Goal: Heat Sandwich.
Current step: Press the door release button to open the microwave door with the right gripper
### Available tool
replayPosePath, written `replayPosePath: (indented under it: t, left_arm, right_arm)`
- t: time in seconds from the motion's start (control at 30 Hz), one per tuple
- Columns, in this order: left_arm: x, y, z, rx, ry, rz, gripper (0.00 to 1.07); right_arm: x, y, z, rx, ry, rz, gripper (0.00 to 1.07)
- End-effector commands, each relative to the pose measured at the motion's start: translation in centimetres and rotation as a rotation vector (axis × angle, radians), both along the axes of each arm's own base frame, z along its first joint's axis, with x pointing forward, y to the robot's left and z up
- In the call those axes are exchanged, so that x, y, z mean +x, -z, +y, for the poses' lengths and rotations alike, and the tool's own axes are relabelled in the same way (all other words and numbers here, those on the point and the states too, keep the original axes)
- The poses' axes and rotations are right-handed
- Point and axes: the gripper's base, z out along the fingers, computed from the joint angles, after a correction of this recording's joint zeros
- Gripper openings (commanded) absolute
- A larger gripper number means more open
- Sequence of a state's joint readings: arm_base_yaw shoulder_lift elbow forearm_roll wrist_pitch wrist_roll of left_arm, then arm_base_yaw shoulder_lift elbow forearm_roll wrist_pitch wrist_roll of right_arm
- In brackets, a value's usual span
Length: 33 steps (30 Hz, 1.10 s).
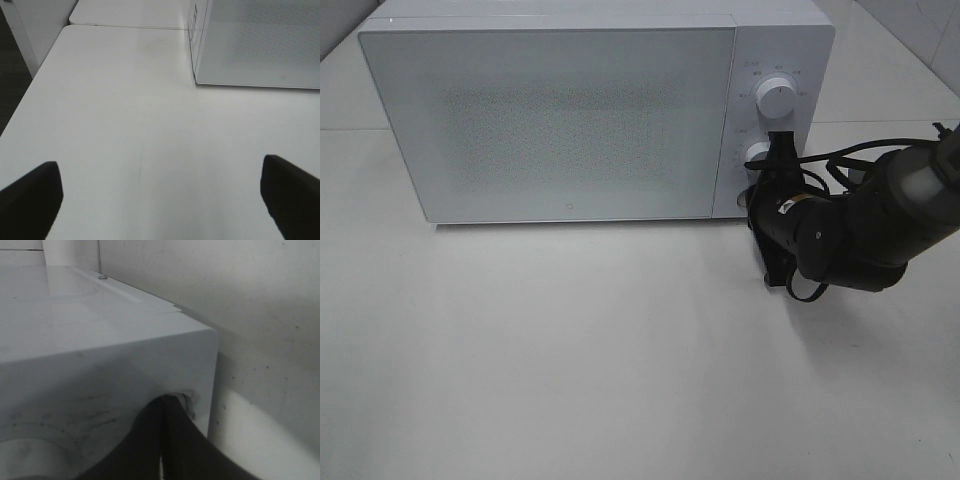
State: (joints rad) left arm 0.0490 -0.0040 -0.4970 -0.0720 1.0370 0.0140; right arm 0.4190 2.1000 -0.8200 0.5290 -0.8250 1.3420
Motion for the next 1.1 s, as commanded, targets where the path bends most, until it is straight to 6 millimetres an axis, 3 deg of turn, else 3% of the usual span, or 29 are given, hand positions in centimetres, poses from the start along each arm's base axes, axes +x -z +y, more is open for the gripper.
replayPosePath:
  t: [0.03,0.3,0.67,1.1]
  left_arm:
    - [-0.4,0.1,0.0,0.006,-0.005,-0.028,1.03]
    - [-0.4,0.1,0.0,0.006,-0.005,-0.028,1.03]
    - [-0.4,0.1,0.0,0.006,-0.005,-0.028,1.03]
    - [-0.4,0.1,0.0,0.006,-0.005,-0.028,1.03]
  right_arm:
    - [2.5,-3.2,0.2,0.009,0.027,-0.275,0.00]
    - [4.1,-2.6,0.6,0.073,0.069,-0.373,0.01]
    - [4.1,-2.4,0.7,0.062,0.055,-0.356,0.01]
    - [3.3,-1.5,0.9,0.055,0.012,-0.219,0.01]
